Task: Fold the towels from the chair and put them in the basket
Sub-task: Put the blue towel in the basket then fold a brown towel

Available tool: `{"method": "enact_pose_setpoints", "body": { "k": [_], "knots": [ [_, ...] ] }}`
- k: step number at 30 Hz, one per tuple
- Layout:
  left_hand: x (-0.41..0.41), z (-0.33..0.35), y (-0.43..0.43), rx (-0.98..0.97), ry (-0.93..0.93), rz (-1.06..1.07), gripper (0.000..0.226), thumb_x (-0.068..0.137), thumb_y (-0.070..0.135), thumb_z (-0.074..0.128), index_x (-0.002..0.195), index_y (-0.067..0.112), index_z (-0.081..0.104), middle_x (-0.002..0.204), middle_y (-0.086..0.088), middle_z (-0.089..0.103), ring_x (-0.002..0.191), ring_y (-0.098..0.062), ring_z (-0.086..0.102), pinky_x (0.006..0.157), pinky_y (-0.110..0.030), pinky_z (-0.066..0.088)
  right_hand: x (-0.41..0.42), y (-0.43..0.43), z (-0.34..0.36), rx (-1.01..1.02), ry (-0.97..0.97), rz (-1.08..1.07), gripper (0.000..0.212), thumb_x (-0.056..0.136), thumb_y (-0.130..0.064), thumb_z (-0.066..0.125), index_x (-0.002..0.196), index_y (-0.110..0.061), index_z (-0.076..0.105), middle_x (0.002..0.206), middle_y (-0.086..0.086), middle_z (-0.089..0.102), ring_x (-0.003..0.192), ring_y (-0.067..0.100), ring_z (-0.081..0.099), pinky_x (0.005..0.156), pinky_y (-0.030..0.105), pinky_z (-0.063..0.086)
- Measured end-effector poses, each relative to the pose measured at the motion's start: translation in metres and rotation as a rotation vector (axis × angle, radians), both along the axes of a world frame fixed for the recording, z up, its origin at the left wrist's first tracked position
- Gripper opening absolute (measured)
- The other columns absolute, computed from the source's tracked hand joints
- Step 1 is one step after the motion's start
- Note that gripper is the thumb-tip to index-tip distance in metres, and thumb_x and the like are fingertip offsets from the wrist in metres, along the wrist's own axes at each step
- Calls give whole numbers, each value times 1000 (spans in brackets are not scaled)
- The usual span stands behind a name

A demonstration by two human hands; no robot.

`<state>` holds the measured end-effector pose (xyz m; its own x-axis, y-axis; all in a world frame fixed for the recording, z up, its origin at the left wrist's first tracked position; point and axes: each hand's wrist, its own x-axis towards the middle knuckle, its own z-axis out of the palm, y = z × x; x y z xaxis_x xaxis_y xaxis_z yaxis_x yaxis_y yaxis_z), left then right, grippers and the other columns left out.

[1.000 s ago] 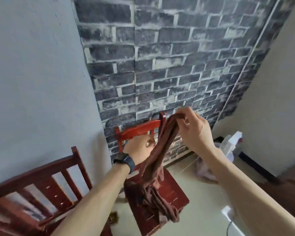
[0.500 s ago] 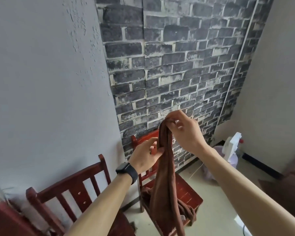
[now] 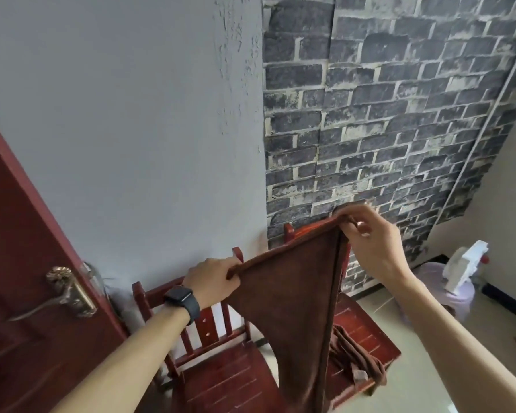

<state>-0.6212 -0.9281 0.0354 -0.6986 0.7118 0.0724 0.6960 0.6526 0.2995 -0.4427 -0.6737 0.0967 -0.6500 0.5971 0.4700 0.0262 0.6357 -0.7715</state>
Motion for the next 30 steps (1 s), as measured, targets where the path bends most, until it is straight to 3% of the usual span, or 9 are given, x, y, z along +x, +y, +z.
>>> {"method": "enact_pose_setpoints", "body": {
  "k": [5, 8, 12, 16, 21, 23, 25, 28, 30],
  "knots": [
    [-25, 10, -59, 64, -50, 147, 13, 93, 47, 56, 92, 39, 66, 86, 15, 69, 83, -11, 64, 65, -24, 48, -5, -21, -25, -43, -71, -79, 18, 92, -20, 69, 99, -36, 67, 84, -7, 71, 65, 3, 63, 56, 10, 46],
    [-29, 26, -59, 294, -157, 127, 17, 93, 42, 60, 97, 32, 74, 88, 14, 73, 84, -3, 66, 73, -20, 50, -10, -42, -30, -100, -111, -74, 13, 92, -29, 69, 92, -42, 64, 81, -10, 70, 62, 10, 65, 55, 20, 50],
    [-21, 61, -29, 443, -201, -1, 19, 94, 37, 61, 99, 26, 75, 90, 14, 73, 85, -4, 67, 75, -18, 51, -37, -83, -22, -202, -129, 158, 15, 89, -27, 73, 96, -39, 69, 86, -8, 73, 70, 15, 71, 66, 35, 60],
    [-7, 98, 4, 578, -312, -102, 19, 93, 35, 63, 103, 23, 75, 89, 12, 72, 87, -9, 66, 75, -24, 53, -68, -114, 8, -149, -183, 297, 28, 90, -30, 72, 116, -34, 64, 90, -16, 72, 72, -2, 68, 64, 12, 51],
    [-4, 103, -14, 1018, -643, -47, 35, 88, 41, 60, 118, 25, 62, 110, 2, 72, 100, -18, 68, 85, -35, 53, -82, -105, 47, -214, -82, 275, 13, 94, -22, 64, 102, -17, 73, 92, -2, 76, 78, 8, 73, 75, 25, 60],
    [-4, 72, -25, 950, -684, -39, 56, 70, 45, 68, 122, 27, 59, 118, 1, 68, 107, -19, 64, 91, -36, 50, -82, -101, 66, -402, -2, 401, 11, 97, -12, 61, 102, -9, 71, 97, 9, 76, 86, 17, 75, 74, 31, 62],
    [2, 38, -27, 644, -681, -31, 66, 67, 44, 75, 127, 28, 54, 120, 6, 64, 109, -14, 62, 97, -34, 50, -84, -97, 84, -551, 60, 473, 12, 98, -7, 59, 104, -3, 68, 96, 13, 75, 86, 21, 74, 73, 31, 61],
    [11, 10, -13, 451, -504, 61, 49, 81, 49, 74, 124, 29, 62, 110, 11, 69, 100, -13, 67, 84, -19, 52, -95, -83, 98, -685, 148, 444, 14, 99, -13, 59, 108, -4, 66, 90, 8, 73, 78, 20, 71, 70, 29, 59],
    [13, 7, -2, 469, -399, 101, 41, 86, 48, 69, 118, 23, 68, 100, 8, 71, 92, -14, 69, 77, -16, 53, -99, -68, 84, -693, 167, 332, 39, 94, -30, 68, 127, -11, 59, 103, 5, 72, 87, 20, 70, 77, 35, 59]
  ]
}}
